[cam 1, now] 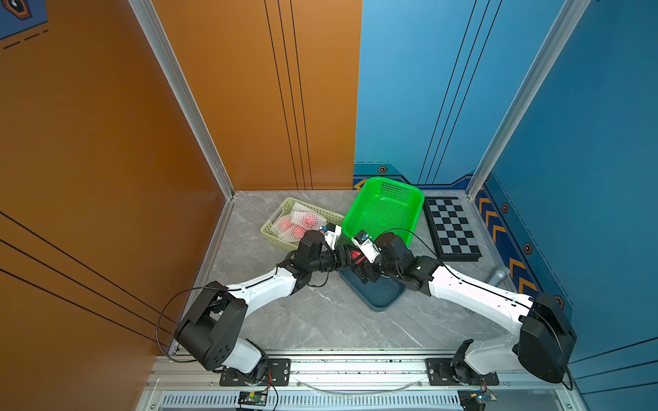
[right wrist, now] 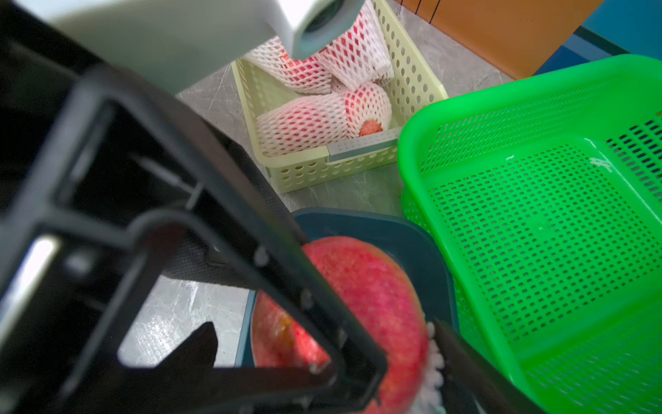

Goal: Remove foam nets from apples
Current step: Remove the foam net from the apple.

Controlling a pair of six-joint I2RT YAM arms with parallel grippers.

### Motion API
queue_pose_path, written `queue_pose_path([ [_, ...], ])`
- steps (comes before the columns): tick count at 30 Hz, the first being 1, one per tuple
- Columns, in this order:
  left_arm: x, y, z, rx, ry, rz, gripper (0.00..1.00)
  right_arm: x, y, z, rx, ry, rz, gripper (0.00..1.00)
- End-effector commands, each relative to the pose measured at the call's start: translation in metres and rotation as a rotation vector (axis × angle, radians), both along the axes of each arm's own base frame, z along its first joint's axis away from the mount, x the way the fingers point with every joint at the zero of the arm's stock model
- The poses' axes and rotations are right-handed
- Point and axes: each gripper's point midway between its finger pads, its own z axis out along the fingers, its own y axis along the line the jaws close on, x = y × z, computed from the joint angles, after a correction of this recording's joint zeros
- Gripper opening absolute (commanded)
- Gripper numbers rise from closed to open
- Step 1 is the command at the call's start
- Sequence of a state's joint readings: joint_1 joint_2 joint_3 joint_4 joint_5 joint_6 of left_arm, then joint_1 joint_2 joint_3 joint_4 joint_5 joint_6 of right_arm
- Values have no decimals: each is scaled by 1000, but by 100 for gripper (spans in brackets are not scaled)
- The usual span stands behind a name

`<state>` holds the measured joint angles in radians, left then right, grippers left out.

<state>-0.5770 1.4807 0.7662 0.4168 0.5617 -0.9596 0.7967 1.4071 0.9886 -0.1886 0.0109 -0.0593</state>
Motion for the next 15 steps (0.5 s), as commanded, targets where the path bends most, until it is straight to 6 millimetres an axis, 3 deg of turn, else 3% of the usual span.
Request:
queue_pose_path([
  [1, -9, 0, 4, -16, -7, -28, 57, 14, -2, 15, -43, -89, -36, 93],
  [10, -8, 1, 9, -24, -14, -26, 57, 19, 1, 12, -61, -76, -11, 92],
  [15, -9, 1, 11, -29, -15, -33, 57, 24, 4, 10, -44, -69, -13, 82],
])
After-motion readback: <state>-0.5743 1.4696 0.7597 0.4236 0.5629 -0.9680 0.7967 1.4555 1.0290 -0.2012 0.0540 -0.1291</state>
